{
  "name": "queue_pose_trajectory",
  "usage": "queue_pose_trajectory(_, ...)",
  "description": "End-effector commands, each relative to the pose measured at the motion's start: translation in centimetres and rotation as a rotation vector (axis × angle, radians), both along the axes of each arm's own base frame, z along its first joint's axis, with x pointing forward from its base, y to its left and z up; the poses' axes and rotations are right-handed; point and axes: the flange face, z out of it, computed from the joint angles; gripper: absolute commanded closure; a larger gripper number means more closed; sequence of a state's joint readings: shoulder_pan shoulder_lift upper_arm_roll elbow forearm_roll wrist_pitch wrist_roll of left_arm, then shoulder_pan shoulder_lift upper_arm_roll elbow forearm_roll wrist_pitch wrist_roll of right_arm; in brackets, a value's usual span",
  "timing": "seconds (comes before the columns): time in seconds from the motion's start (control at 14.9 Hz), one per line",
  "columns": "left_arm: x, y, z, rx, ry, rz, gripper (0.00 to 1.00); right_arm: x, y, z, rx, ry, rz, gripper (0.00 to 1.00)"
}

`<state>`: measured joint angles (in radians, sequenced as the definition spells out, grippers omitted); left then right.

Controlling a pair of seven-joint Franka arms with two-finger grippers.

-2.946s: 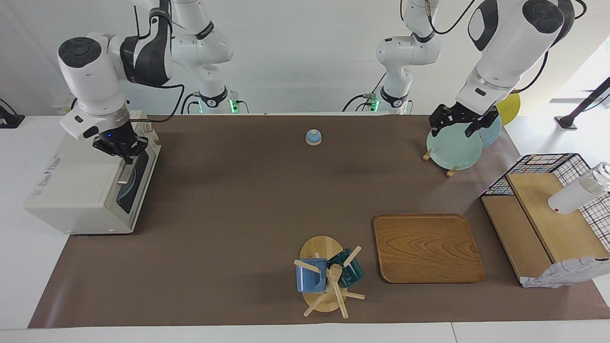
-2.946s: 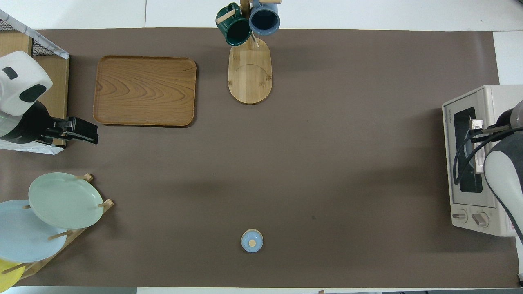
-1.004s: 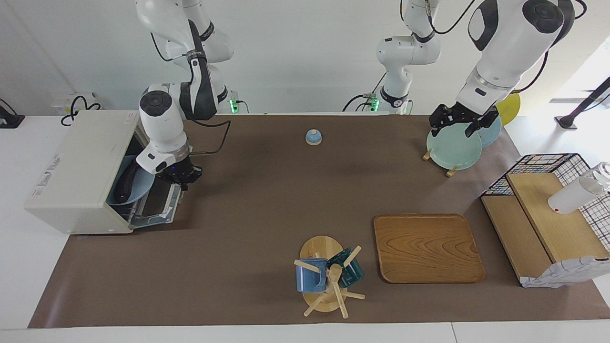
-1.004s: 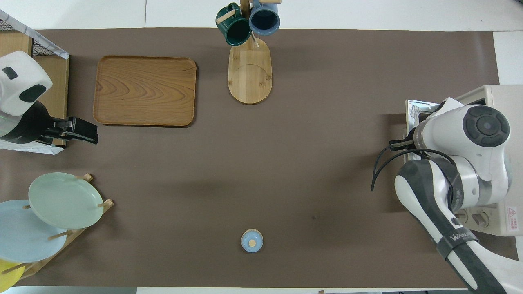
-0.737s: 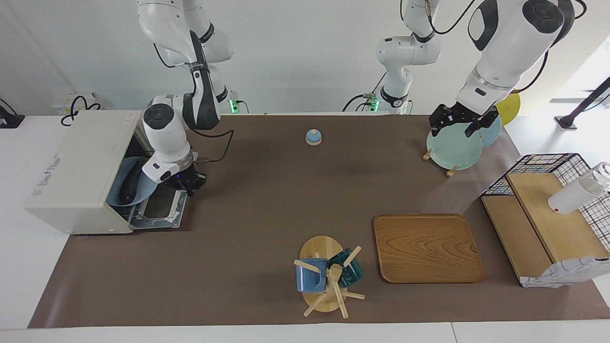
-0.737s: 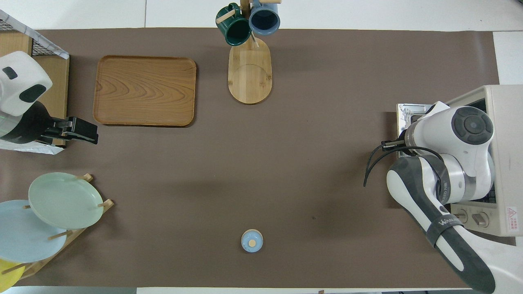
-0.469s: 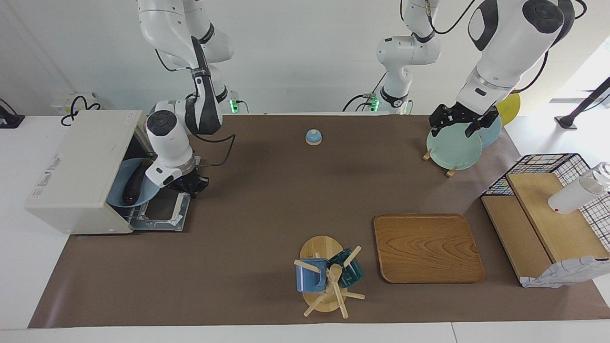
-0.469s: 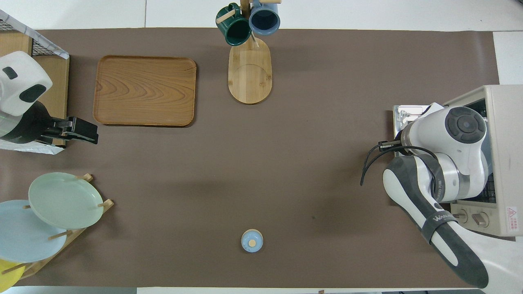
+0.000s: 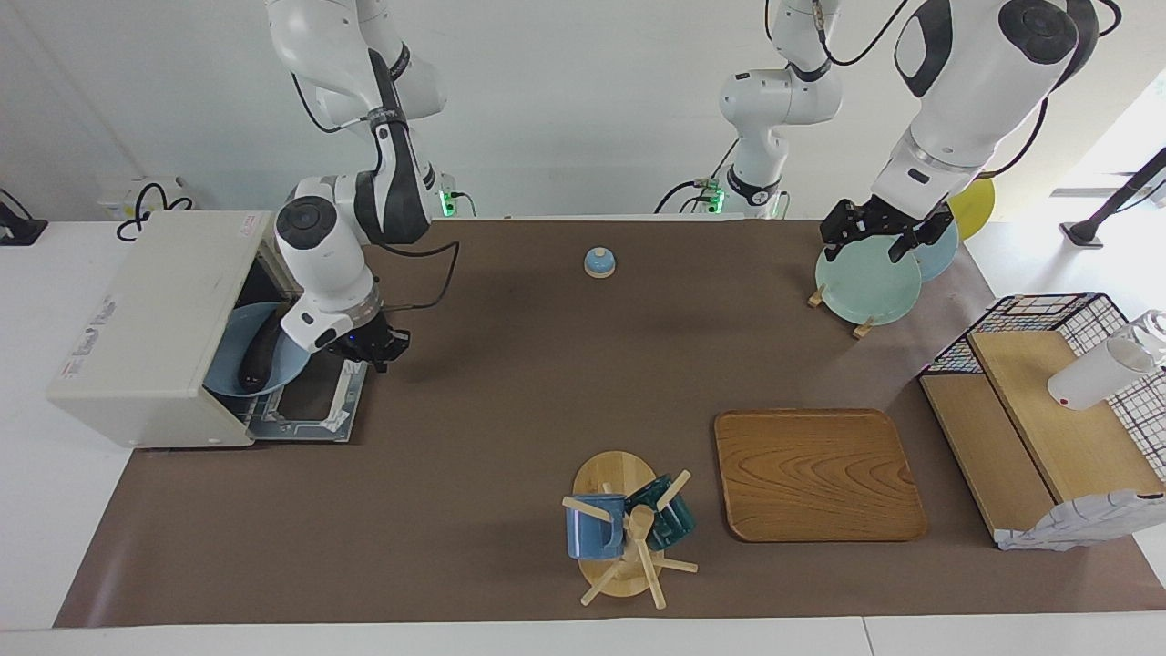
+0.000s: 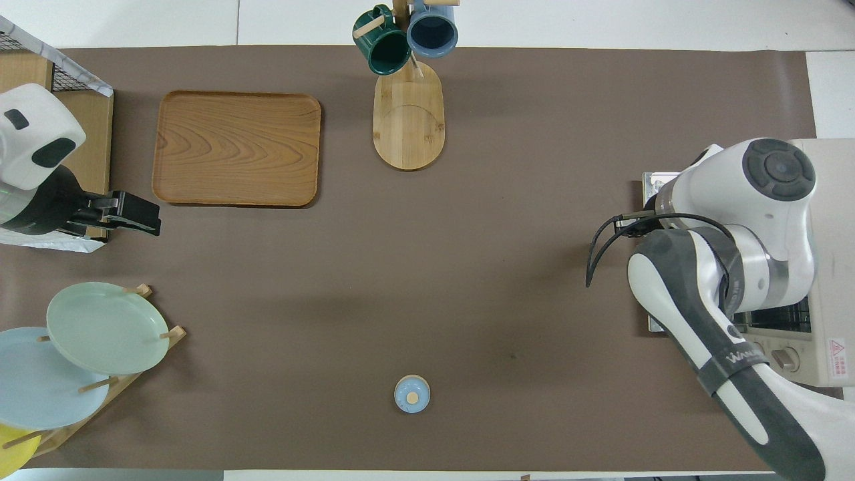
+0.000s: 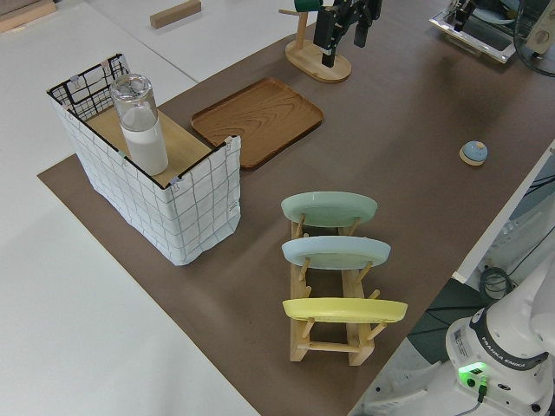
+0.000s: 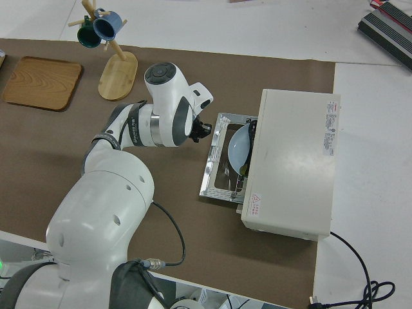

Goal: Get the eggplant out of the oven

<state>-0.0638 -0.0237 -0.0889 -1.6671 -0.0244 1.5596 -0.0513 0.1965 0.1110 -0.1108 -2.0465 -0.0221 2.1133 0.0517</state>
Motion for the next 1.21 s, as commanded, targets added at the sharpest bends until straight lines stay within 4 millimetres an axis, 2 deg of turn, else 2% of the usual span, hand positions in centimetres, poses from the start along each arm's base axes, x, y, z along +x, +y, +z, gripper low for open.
queue_pose_trajectory(0.0,-0.3,0.2,0.3,0.012,-0.003,0.004,0.0,-0.2,-2.6,2.2,-0.083,0.011,0.004,0.73)
queue_pose_trajectory(0.2,-0.3,0.2,0.4,0.013,-0.004,0.004,0.0,-0.7,-6.0,2.0,-0.11,0.034,-0.021,0.69)
queue_pose_trajectory(0.47,-0.3,0.2,0.4,0.013,-0.004,0.004,0.0,-1.7,-8.9,1.0,-0.099,0.041,0.02,0.69)
queue_pose_trajectory(0.67,-0.3,0.3,0.3,0.013,-0.003,0.005,0.0,-3.3,-9.4,-1.1,-0.089,0.004,0.047,0.71)
queue_pose_trajectory(0.8,-0.3,0.3,0.3,0.013,-0.003,0.005,0.0,-3.5,-10.1,-1.3,-0.085,-0.007,0.105,0.8)
queue_pose_trajectory(0.94,-0.3,0.2,0.3,0.013,-0.003,0.004,0.0,-3.5,-10.1,-1.3,-0.085,-0.005,0.112,1.0)
queue_pose_trajectory(1.0,-0.3,0.2,0.3,0.013,-0.003,0.004,0.0,-3.5,-10.0,-1.4,-0.084,-0.005,0.116,1.0)
queue_pose_trajectory(1.14,-0.3,0.3,0.3,0.013,-0.003,0.005,0.0,-2.9,-8.6,-0.8,-0.088,-0.002,0.131,1.0)
